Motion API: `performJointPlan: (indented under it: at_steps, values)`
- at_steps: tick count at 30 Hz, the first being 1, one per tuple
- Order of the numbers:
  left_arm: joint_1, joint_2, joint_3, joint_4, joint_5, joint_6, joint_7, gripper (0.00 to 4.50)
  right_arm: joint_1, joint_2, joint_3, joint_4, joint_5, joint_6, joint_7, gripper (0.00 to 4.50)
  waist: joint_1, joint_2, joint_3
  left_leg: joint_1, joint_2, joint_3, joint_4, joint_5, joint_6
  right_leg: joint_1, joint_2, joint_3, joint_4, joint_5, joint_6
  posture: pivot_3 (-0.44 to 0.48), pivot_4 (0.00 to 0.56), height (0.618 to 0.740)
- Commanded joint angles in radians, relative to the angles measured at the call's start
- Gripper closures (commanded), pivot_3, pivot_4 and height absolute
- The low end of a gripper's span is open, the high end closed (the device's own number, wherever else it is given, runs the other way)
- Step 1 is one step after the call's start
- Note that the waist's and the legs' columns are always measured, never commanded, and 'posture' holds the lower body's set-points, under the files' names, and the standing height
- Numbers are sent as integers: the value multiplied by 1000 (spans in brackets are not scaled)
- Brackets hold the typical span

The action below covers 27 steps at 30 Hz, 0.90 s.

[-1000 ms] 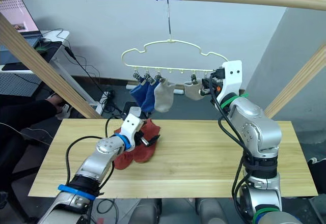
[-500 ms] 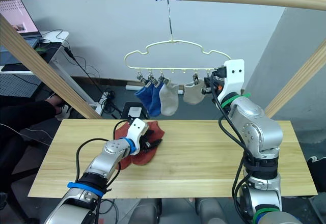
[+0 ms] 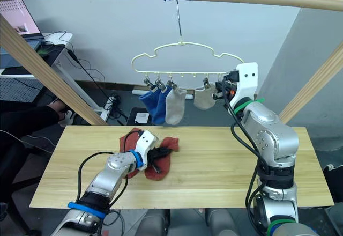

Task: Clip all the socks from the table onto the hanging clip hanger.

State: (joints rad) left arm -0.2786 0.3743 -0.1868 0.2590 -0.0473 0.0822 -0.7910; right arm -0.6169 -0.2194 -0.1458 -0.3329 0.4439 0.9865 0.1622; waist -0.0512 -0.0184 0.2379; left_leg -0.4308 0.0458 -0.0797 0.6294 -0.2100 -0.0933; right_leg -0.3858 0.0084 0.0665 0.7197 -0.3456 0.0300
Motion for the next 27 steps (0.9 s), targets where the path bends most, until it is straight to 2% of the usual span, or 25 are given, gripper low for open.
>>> performJointPlan:
  at_steps: [1,6,12,17,27]
  values:
    - [15,0,31,-180,-104,-104,-79,4492,-2,0,-85,-23,79,109,-5,4500,4,0,0,0,0,0,0,0,0,0,0,0,0,0,0,-24,197,740]
    - [14,-34,37,-276,-140,-300,-89,4492,-70,39,-256,-15,231,352,-38,4500,7,0,0,0,0,0,0,0,0,1,-1,0,0,0,0,-33,193,740]
    - [-37,-78,23,-212,-51,-510,-23,4492,-225,201,-528,-1,294,616,-161,4500,5,1,-1,1,0,0,0,0,1,1,0,0,0,0,0,-46,191,740]
    - [-69,-101,16,-153,-11,-590,27,4492,-248,256,-589,16,386,628,-268,4500,2,1,-1,0,-1,1,0,0,1,1,0,0,-1,0,0,-51,195,740]
    - [-100,-119,-2,-105,3,-641,62,4492,-278,279,-664,85,648,628,-524,4500,-7,1,-1,0,-1,1,-1,1,2,1,0,0,0,0,0,-60,198,740]
